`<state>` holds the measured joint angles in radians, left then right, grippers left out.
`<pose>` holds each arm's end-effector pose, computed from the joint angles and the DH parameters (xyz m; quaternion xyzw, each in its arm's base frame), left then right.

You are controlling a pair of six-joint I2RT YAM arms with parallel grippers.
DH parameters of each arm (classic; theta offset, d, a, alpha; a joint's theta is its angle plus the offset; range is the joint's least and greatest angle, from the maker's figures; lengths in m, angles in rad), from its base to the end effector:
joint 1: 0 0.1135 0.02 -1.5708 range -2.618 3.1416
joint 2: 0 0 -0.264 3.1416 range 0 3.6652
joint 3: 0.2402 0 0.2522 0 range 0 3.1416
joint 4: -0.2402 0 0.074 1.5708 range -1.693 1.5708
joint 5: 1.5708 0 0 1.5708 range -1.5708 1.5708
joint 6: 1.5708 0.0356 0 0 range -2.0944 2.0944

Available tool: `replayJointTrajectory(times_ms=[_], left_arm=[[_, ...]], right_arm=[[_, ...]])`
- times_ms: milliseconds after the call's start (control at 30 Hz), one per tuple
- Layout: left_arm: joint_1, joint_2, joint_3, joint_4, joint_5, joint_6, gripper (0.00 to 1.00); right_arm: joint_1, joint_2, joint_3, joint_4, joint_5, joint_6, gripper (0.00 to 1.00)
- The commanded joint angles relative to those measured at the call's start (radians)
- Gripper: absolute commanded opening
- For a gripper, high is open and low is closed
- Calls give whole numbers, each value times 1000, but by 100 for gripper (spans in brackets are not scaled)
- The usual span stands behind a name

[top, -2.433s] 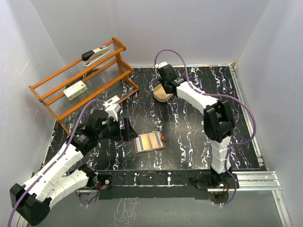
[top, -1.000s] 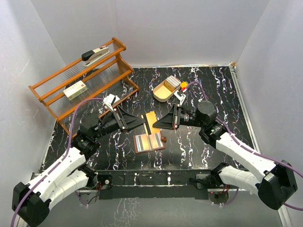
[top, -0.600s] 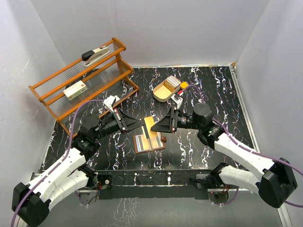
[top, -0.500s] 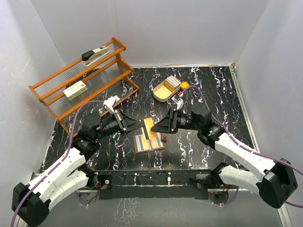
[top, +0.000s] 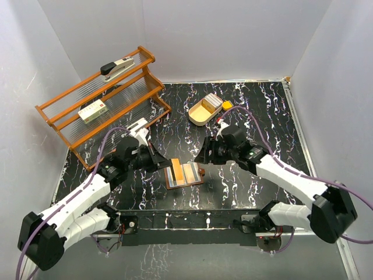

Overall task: Put the credit cards into the card holder
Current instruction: Pick up the credit card from the storage box, then insert the credit card into the card holder.

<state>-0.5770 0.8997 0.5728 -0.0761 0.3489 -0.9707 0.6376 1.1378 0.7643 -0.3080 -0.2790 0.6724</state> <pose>0.1660 -0.1225 0.2563 -0.0669 0.8245 -0.4830 0.2871 0.1896 0.1527 0.2514 -0.0442 0.8949 0.3590 0.2613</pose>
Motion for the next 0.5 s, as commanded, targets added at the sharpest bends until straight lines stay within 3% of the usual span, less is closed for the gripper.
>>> replayJointTrajectory(times_ms=[0,467], left_arm=[[1,48,33,-75,-43,55,0],[6,250,-50,136,35,17,0]], right_arm=[[8,88,64,-39,112,-95,57],[65,306,107,-3,178,-179,61]])
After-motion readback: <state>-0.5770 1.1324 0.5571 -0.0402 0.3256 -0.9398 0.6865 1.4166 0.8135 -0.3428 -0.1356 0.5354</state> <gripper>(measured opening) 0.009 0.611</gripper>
